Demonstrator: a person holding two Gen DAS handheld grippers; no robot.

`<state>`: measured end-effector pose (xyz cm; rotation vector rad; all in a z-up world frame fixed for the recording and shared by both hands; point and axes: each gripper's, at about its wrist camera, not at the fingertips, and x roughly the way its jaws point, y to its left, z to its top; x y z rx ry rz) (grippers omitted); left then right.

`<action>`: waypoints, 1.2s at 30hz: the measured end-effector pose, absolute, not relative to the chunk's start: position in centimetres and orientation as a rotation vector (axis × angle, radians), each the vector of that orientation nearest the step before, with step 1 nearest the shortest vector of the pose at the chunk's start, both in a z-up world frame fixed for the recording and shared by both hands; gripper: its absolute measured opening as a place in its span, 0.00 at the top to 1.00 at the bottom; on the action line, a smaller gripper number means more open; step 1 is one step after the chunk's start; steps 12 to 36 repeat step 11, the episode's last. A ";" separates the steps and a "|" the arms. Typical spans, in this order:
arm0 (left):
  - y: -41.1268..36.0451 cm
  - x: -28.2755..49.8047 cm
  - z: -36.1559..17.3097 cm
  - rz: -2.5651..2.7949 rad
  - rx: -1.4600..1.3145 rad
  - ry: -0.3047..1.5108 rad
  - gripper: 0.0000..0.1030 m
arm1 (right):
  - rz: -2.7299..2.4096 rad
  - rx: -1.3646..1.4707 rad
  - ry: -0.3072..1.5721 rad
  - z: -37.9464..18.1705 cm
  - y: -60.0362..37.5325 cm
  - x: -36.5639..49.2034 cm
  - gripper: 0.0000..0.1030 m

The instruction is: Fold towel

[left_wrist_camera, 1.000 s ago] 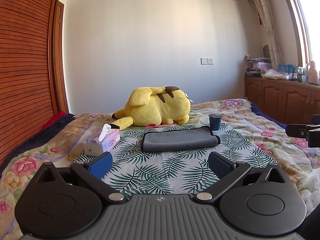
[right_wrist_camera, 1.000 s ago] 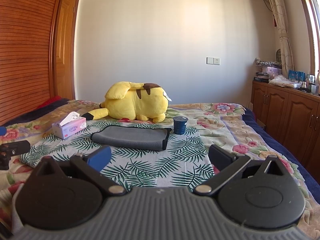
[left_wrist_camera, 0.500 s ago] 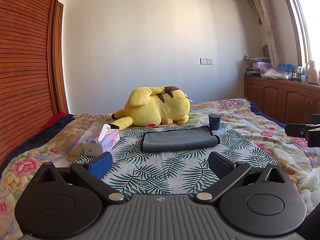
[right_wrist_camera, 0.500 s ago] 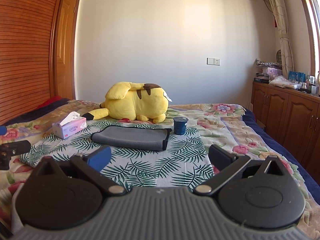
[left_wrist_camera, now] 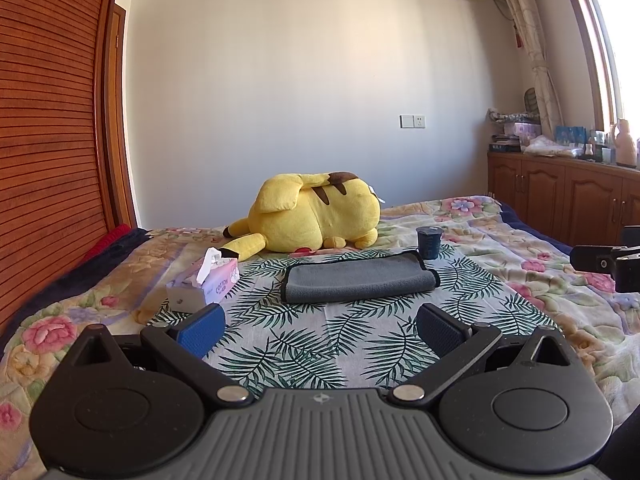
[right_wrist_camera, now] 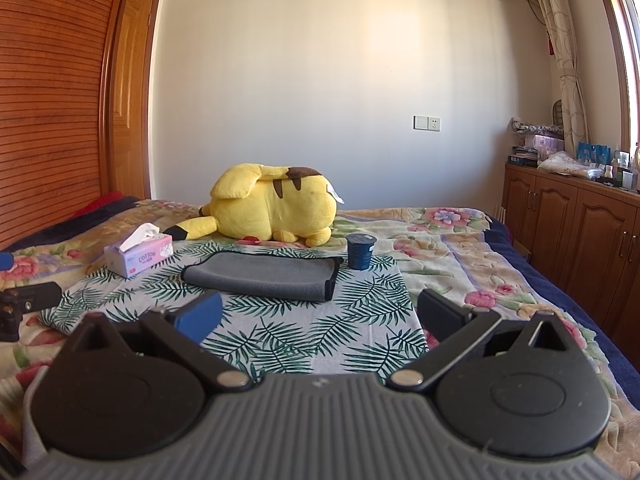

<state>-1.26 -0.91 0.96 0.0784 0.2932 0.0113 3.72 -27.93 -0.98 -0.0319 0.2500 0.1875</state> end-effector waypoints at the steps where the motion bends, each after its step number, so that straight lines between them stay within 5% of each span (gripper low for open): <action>1: -0.9 -1.2 1.0 0.011 0.078 0.293 0.16 | 0.187 -0.032 0.250 -1.0 -27.9 3.7 0.00; 36: -0.8 -1.2 1.1 0.009 0.081 0.292 0.16 | 0.187 -0.032 0.250 -1.0 -27.9 3.7 0.00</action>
